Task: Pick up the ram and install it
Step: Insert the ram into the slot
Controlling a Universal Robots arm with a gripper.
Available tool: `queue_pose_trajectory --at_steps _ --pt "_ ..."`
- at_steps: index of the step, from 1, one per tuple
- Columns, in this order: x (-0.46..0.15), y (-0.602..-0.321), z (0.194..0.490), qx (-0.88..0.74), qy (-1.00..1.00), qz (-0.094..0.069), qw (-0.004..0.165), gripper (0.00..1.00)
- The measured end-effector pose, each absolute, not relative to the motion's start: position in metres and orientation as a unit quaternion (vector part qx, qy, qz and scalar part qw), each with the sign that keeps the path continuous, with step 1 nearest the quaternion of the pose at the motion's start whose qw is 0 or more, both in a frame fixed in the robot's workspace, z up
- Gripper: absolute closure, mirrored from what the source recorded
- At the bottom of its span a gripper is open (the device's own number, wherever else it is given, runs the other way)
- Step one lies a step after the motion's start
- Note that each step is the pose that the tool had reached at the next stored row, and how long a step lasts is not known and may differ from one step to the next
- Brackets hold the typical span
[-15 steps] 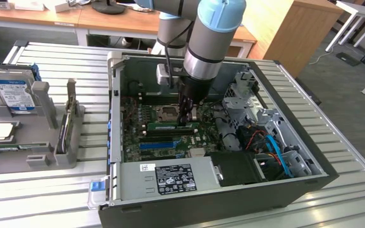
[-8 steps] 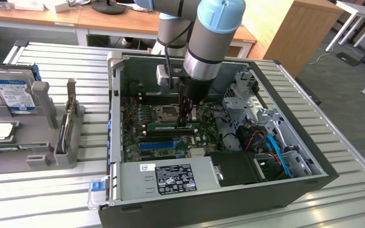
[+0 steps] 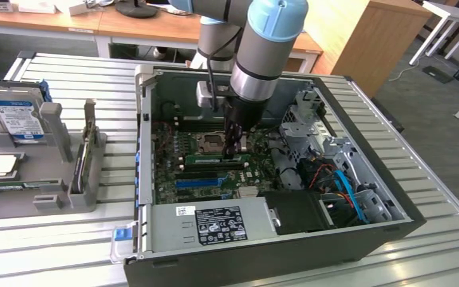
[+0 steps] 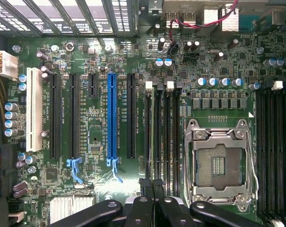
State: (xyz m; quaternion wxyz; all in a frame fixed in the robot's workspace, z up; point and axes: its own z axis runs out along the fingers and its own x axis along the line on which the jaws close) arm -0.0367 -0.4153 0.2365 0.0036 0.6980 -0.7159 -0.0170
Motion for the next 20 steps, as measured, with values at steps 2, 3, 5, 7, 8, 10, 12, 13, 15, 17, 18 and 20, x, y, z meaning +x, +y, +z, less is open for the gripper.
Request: queue_pose_trajectory --at_steps 2,3,5,7,8,10,12,13,15,17,18,20 --pt "-0.0367 -0.4153 0.2365 0.698 -0.716 -0.017 0.004 0.88" --pt "-0.0367 -0.4153 0.2365 0.698 -0.716 -0.017 0.004 0.88" --pt "-0.0367 -0.4153 0.2365 0.698 -0.716 -0.017 0.004 0.88" --pt "-0.0367 -0.4156 0.2365 0.699 -0.715 -0.017 0.004 0.88" --pt "-0.0367 -0.4156 0.2365 0.699 -0.715 -0.017 0.004 0.88" --pt "-0.0368 -0.4160 0.2365 0.699 -0.715 -0.017 0.004 0.88" --pt "-0.0367 -0.4164 0.2365 0.699 -0.715 -0.017 0.004 0.88" --pt "-0.0367 -0.4164 0.2365 0.699 -0.715 -0.017 0.004 0.88" --pt "-0.0367 -0.4164 0.2365 0.699 -0.715 -0.017 0.004 0.88" --pt "-0.0367 -0.4164 0.2364 0.699 -0.715 -0.017 0.004 0.88" --pt "-0.0367 -0.4164 0.2360 0.699 -0.715 -0.017 0.004 0.88" --pt "-0.0367 -0.4164 0.2355 0.699 -0.715 -0.017 0.004 0.88"
